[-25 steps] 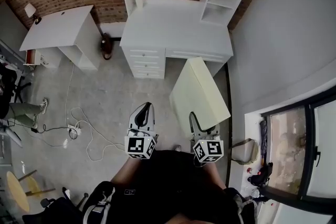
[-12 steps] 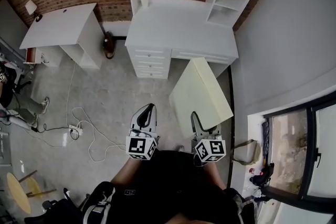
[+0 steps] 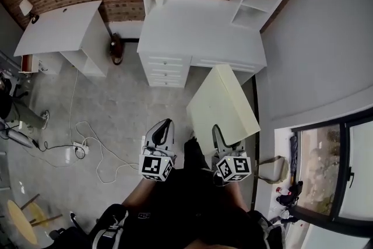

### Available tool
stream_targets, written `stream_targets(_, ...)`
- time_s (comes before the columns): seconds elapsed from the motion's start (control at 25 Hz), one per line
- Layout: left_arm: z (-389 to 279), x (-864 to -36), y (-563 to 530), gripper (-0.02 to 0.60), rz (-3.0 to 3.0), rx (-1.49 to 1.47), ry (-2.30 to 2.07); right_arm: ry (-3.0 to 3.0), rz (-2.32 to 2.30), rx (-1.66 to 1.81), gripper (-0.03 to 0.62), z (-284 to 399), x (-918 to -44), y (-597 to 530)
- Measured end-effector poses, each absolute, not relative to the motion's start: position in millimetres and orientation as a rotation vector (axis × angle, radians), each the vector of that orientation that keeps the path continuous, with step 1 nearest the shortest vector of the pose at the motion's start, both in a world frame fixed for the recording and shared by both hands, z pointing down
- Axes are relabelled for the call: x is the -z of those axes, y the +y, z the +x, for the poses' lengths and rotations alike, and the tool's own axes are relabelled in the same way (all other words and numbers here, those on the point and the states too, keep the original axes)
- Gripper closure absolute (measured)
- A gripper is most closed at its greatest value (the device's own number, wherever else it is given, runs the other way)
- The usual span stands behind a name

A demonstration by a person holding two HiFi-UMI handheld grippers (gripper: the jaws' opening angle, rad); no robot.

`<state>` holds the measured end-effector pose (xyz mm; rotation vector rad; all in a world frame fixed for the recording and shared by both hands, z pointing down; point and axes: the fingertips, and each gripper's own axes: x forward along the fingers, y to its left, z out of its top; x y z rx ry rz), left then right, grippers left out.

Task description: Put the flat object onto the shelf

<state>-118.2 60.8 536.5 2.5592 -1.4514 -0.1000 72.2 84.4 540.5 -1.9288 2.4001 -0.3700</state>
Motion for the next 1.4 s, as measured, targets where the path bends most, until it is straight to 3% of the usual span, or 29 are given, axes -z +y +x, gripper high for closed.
stream_targets(0.8,-30.2,-513.2,-223.4,0.558,2.465,0.095,-1.656,2.560,-1.646,0.319,0.307,162.4,-526.2,-247.8)
stream_targets(1.4,-11.0,-513.1,-359.4,0.558,2.523,0.083,-1.565,2.549,-1.729,0.220,0.309,175.2,-511.9,-350.7)
